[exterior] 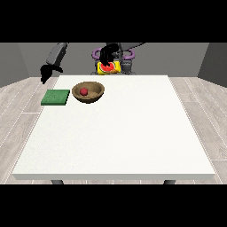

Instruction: Pick the cup and pour the ball into the bowl, then pick the bowl and place it on the pad

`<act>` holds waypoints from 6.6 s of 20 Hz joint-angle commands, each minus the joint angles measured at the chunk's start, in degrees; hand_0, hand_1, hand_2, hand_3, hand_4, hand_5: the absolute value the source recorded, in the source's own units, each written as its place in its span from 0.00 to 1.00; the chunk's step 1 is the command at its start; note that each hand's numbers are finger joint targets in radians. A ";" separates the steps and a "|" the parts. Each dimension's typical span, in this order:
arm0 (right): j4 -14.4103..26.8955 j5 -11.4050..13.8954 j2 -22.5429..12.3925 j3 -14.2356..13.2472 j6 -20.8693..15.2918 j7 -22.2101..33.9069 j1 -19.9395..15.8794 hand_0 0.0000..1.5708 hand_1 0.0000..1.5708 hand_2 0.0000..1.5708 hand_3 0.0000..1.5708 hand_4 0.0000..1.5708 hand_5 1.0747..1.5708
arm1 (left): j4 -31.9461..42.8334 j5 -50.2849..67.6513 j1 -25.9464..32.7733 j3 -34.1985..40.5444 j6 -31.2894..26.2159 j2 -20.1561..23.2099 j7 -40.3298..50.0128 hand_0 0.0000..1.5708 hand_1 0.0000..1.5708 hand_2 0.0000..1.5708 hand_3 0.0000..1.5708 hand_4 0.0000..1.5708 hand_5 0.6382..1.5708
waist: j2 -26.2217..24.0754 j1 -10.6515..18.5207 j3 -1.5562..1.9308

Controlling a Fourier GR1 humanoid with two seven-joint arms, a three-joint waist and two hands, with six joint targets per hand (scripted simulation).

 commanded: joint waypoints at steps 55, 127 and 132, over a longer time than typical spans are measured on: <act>-12.47 -8.61 9.01 1.99 -7.99 20.34 -3.97 0.00 0.00 0.00 0.00 0.00 1.00 | 10.43 72.09 32.38 49.01 0.60 8.09 -57.06 0.00 0.00 0.00 0.00 0.00 0.04 | 3.60 2.93 -0.11; -9.71 19.03 -22.03 7.79 -33.35 31.86 -0.71 1.00 1.00 1.00 1.00 0.84 0.97 | 0.27 86.86 26.47 59.78 -15.07 24.15 -60.77 0.00 0.00 0.00 0.00 0.57 0.57 | 23.16 12.79 0.16; -5.41 13.14 -19.05 2.95 -29.89 31.07 -4.14 1.00 1.00 1.00 0.72 0.51 0.63 | 0.37 88.59 28.30 62.33 -15.83 26.22 -62.01 0.00 0.00 0.00 0.00 0.55 0.58 | 24.79 10.43 0.10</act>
